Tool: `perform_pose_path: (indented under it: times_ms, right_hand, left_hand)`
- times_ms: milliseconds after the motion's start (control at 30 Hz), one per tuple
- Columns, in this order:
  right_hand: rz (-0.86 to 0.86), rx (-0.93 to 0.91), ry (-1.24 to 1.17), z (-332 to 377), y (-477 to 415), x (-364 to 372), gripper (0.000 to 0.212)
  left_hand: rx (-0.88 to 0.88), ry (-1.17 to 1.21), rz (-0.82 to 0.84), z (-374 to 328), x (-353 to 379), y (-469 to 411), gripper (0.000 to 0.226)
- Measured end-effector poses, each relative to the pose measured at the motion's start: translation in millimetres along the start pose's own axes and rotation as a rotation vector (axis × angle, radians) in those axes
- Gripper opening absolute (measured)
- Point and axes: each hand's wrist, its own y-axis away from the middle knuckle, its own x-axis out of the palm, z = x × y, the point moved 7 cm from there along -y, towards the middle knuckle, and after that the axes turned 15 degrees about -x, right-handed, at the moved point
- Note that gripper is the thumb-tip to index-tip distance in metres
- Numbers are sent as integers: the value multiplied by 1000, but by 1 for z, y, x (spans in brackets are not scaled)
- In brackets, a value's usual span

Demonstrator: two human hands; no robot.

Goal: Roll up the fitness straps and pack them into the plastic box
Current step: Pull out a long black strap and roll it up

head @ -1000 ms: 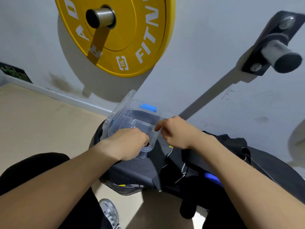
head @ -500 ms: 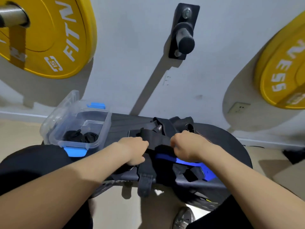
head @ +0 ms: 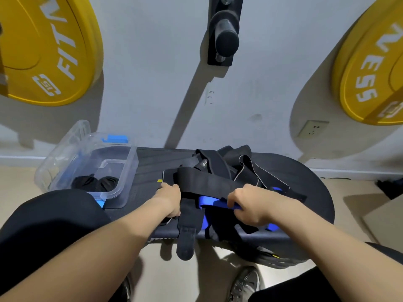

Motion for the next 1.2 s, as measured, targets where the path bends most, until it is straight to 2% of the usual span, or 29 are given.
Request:
perform_pose_path:
  times_ms: [67,133,267,333,367,467,600,633,667,733,767,833,867,933,1033,1100,1133,1200]
  right_hand:
    - [14,4,9,3,-2,0,31]
    - [22,-8,25,7,-7,-1,28]
    - [-13,-30,90,16,-20,-7,20]
    - [-84,-41,146,25,-25,-16,11]
    - [-138,-62,186,30,-28,-23,15]
    - [-288,-135,260,45,-35,-40,37]
    - [-310,-113,277,57,-46,-51,48]
    - [-323,-105,274,59,-48,-54,53]
    - [-336,-104,255,59,-50,-58,68]
    - [-353,-142,149,60,-51,-66,114]
    - [-381,-189,50,63,-49,-72,130]
    - [-486,-345,-184,73,-45,-85,139]
    - [-557,-433,-285,79,-42,-91,134]
    - [-679,-538,-436,84,-37,-102,107]
    - [-677,-448,-567,77,-34,-106,62]
    - [-674,-338,-645,67,-31,-103,33]
    - [-677,-316,-742,64,-29,-101,32]
    - [-651,-322,-963,65,-28,-95,63]
  left_hand:
    - [43,93,-47,3,-8,-2,32]
    - [59,138,-115,9,-18,-2,17]
    - [65,170,-164,19,-40,10,15]
    - [45,148,-215,26,-62,20,24]
    - [29,140,-257,32,-75,25,32]
    - [-36,245,-364,57,-112,41,45]
    - [-11,535,-438,89,-140,56,44]
    - [32,647,-409,92,-142,58,45]
    - [87,767,-357,93,-143,60,46]
    - [203,986,-218,88,-142,66,46]
    - [263,1079,-159,84,-142,69,46]
    - [364,1213,-72,77,-143,75,46]
    - [396,1260,-43,73,-143,77,46]
    - [414,1295,-60,72,-146,80,47]
    - [411,1295,-134,75,-151,77,50]
    - [416,1311,-96,75,-152,74,43]
    - [428,1293,-68,72,-152,74,40]
    - [444,1217,-18,64,-147,75,30]
